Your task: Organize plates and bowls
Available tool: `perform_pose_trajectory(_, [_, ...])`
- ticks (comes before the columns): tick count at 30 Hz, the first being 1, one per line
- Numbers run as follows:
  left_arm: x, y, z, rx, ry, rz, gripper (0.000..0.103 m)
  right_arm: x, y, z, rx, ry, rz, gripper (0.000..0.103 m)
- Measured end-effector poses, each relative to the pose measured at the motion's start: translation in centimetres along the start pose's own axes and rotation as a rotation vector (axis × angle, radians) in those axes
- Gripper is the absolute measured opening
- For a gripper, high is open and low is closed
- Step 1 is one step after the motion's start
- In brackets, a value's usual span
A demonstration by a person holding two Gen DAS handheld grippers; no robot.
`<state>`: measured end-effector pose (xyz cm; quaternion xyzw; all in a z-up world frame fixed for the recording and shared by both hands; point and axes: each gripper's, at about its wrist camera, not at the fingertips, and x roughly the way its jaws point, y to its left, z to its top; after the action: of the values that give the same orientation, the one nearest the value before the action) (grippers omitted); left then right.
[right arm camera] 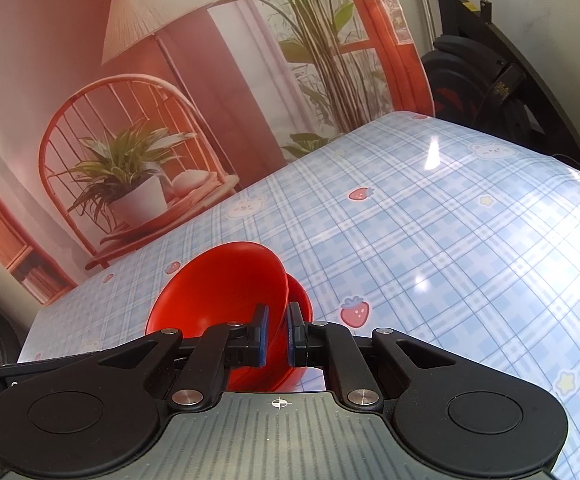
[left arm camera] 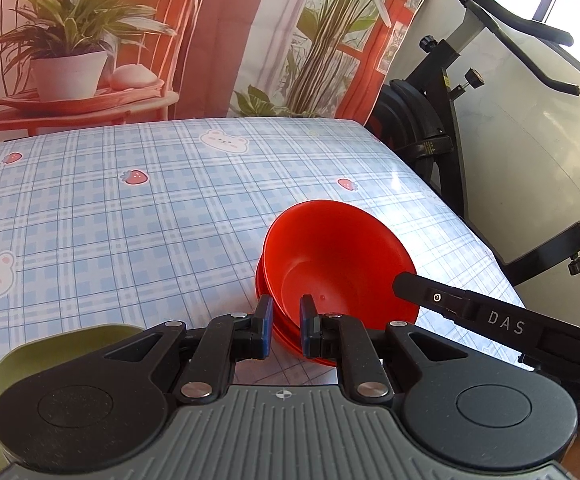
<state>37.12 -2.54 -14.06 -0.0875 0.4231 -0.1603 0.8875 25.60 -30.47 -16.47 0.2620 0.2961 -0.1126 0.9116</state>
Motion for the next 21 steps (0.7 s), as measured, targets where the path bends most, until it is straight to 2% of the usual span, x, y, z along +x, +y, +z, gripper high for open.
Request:
perform_pose_trajectory(14, [0.39, 0.30, -0.11, -0.008, 0.018, -0.005, 0.016, -0.03, -0.26, -0.46, -0.009, -0.009, -0.010, 0.009])
perform_pose_trajectory(21, [0.37, 0.62, 0.29, -0.042, 0.005, 0.018, 0.018, -0.25, -0.57, -0.34, -0.008, -0.037, -0.035, 0.015])
